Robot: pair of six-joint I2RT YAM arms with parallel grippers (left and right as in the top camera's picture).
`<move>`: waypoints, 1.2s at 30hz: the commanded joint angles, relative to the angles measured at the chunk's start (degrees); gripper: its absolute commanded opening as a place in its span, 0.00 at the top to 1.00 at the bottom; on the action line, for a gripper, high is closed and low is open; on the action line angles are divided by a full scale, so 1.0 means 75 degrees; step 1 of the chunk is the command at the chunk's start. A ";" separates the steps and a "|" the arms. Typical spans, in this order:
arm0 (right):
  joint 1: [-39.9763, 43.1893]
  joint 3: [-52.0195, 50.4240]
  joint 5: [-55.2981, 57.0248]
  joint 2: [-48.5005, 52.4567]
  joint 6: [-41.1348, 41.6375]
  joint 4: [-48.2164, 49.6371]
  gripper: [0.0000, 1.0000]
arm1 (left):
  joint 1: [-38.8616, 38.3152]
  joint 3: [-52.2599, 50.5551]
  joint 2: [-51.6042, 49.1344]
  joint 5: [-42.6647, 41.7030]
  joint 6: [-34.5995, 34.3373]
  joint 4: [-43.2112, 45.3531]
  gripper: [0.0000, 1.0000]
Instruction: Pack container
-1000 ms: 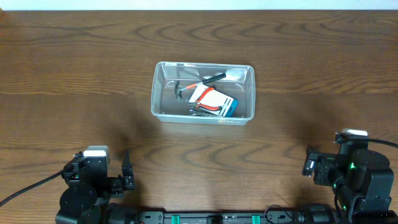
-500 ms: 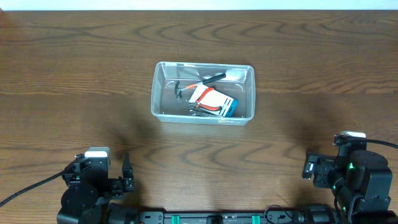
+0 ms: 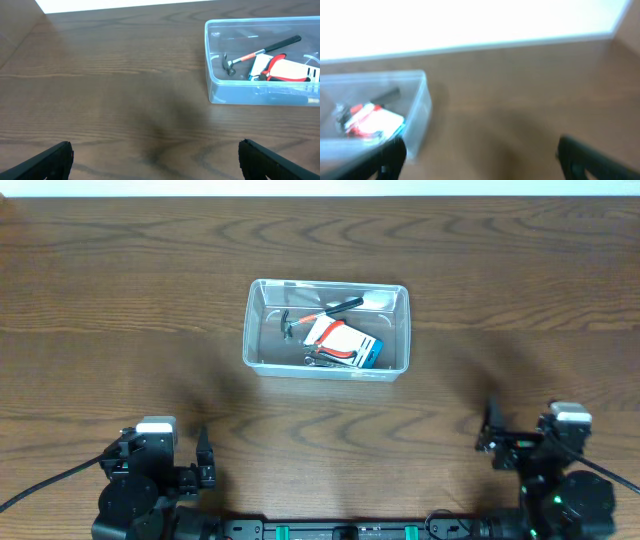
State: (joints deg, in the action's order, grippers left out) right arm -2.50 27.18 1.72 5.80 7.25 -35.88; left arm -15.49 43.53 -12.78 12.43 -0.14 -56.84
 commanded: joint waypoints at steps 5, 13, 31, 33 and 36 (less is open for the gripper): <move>-0.0335 -0.2148 0.0067 -0.0277 -0.0070 0.3037 0.01 | -0.0032 -0.0023 0.0029 0.0067 0.0044 -0.0020 0.02; -0.0353 -0.3453 0.0466 -0.0737 -0.0638 0.4042 0.01 | -0.0032 -0.0023 0.0029 0.0067 0.0044 -0.0020 0.02; -0.0347 -0.3480 -0.0029 -0.0737 -0.1204 0.4016 0.01 | -0.0032 -0.0023 0.0029 0.0064 0.0044 -0.0020 0.02; -0.0347 -0.3480 -0.0029 -0.0737 -0.1204 0.4016 0.01 | -0.0032 -0.0023 0.0029 0.0067 0.0044 -0.0020 0.02; -0.0347 -0.3480 -0.0032 -0.0737 -0.1204 0.4016 0.01 | -0.0032 -0.0023 0.0029 0.0067 0.0044 -0.0020 0.02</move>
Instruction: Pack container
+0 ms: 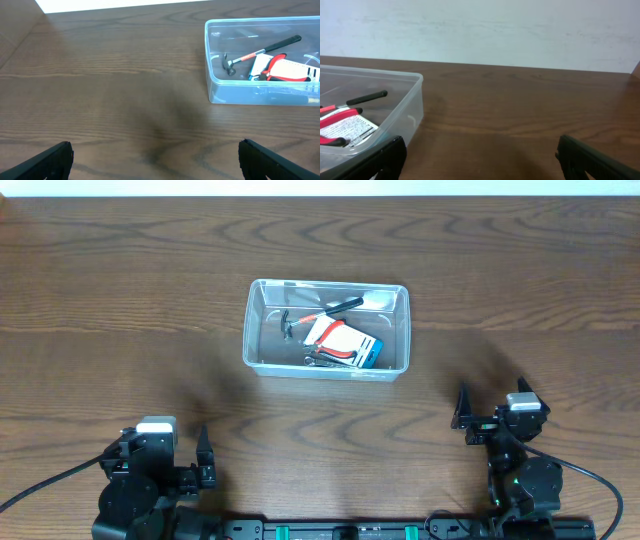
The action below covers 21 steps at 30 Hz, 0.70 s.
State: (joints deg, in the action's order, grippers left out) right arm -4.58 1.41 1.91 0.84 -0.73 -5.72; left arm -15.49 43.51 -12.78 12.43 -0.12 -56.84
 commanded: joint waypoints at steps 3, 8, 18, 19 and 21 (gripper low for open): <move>-0.0070 -0.0044 -0.0058 -0.0076 -0.0140 -0.0006 0.01 | -0.0032 -0.0020 0.0029 0.0067 0.0041 -0.0020 0.02; -0.0070 -0.0044 -0.0055 -0.0076 -0.0140 -0.0006 0.01 | -0.0032 -0.0020 0.0029 0.0067 0.0041 -0.0020 0.02; -0.0070 -0.0044 -0.0058 -0.0076 -0.0140 -0.0006 0.01 | 0.1017 -0.0079 0.0047 -0.0831 0.0012 -0.0181 0.02; -0.0070 -0.0044 -0.0055 -0.0076 -0.0140 -0.0006 0.01 | 0.1145 -0.0143 0.0067 -0.0935 0.0017 -0.0154 0.02; -0.0070 -0.0044 -0.0058 -0.0076 -0.0140 -0.0009 0.01 | 0.1224 -0.0361 0.0154 -0.0941 0.0061 0.0020 0.02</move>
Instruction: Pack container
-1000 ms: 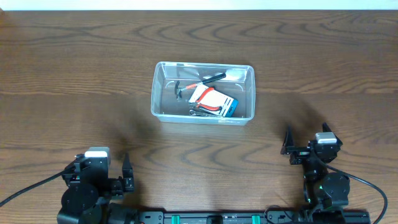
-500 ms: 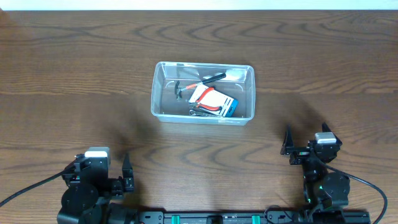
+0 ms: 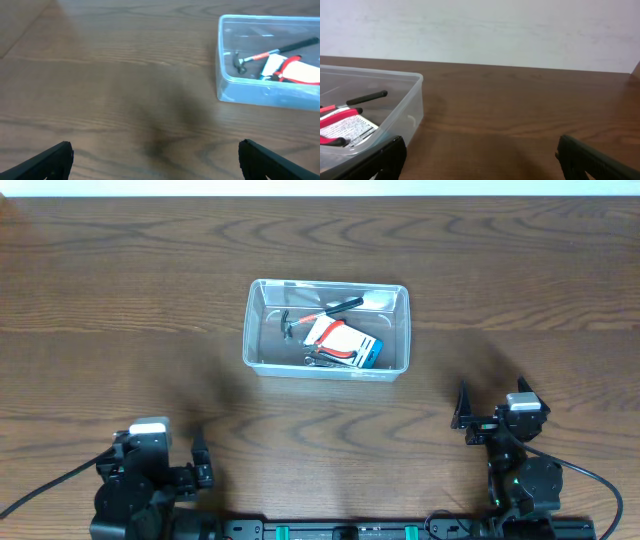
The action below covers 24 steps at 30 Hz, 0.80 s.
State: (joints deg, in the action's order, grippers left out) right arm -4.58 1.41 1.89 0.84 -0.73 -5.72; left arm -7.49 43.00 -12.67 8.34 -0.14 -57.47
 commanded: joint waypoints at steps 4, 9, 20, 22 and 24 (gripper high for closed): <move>-0.0070 -0.0044 -0.0055 -0.0076 -0.0140 -0.0006 0.01 | 0.0154 -0.1475 0.0781 -0.0405 0.0070 0.1757 0.02; -0.0070 -0.0044 -0.0052 -0.0076 -0.0140 -0.0006 0.01 | 0.0204 -0.3290 0.1545 -0.0431 -0.0044 0.4097 0.02; -0.0070 -0.0044 -0.0055 -0.0076 -0.0140 -0.0006 0.01 | 0.0399 -0.5697 0.1676 -0.0495 -0.0044 0.8067 0.02; -0.0070 -0.0044 -0.0052 -0.0076 -0.0140 -0.0006 0.01 | 0.0405 -0.5706 0.1676 -0.0641 -0.0041 0.7740 0.02; -0.0070 -0.0044 -0.0055 -0.0076 -0.0140 -0.0006 0.01 | 0.0452 -0.5703 0.1676 -0.0664 -0.0047 0.7300 0.02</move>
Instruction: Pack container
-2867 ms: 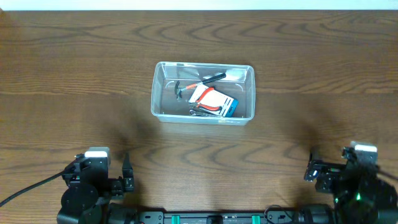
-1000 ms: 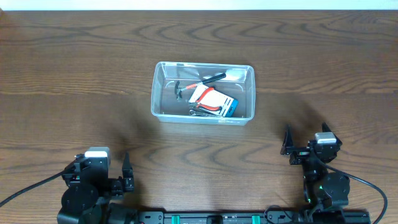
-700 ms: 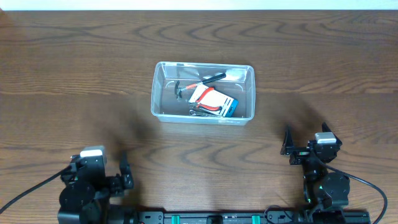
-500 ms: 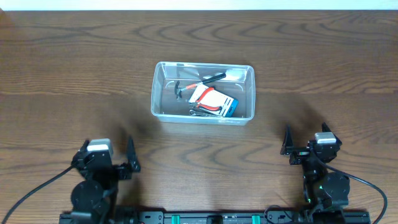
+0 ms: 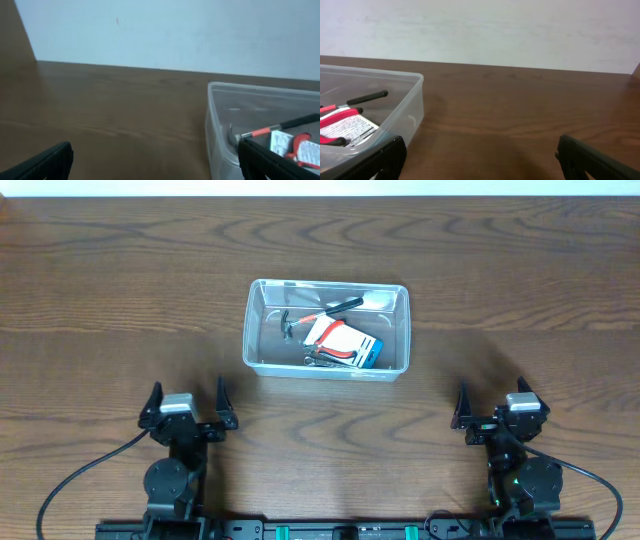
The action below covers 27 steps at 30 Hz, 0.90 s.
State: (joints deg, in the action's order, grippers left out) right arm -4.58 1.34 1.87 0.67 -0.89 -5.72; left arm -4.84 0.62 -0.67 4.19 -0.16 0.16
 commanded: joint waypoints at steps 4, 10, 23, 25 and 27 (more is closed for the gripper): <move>-0.0070 -0.0035 -0.0052 -0.0052 -0.0119 -0.0006 0.01 | 0.0259 -0.0052 0.0076 -0.0321 -0.0082 -0.0568 0.02; -0.0070 -0.0035 -0.0050 -0.0052 -0.0119 -0.0009 0.01 | 0.0259 -0.0052 0.0055 -0.0326 -0.0096 -0.0562 0.02; -0.0070 -0.0035 -0.0052 -0.0052 -0.0119 -0.0006 0.01 | 0.0259 -0.0052 -0.0105 -0.0326 -0.0096 -0.0562 0.02; -0.0070 -0.0035 -0.0052 -0.0052 -0.0119 -0.0006 0.01 | 0.0256 -0.0052 -0.0105 -0.0326 -0.0096 -0.0562 0.02; -0.0070 -0.0035 -0.0052 -0.0052 -0.0119 -0.0006 0.01 | 0.0259 -0.0052 -0.0105 -0.0326 -0.0096 -0.0562 0.02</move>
State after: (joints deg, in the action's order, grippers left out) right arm -4.58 1.34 1.87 0.69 -0.89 -5.72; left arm -3.20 1.41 -1.30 1.65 -0.19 -1.80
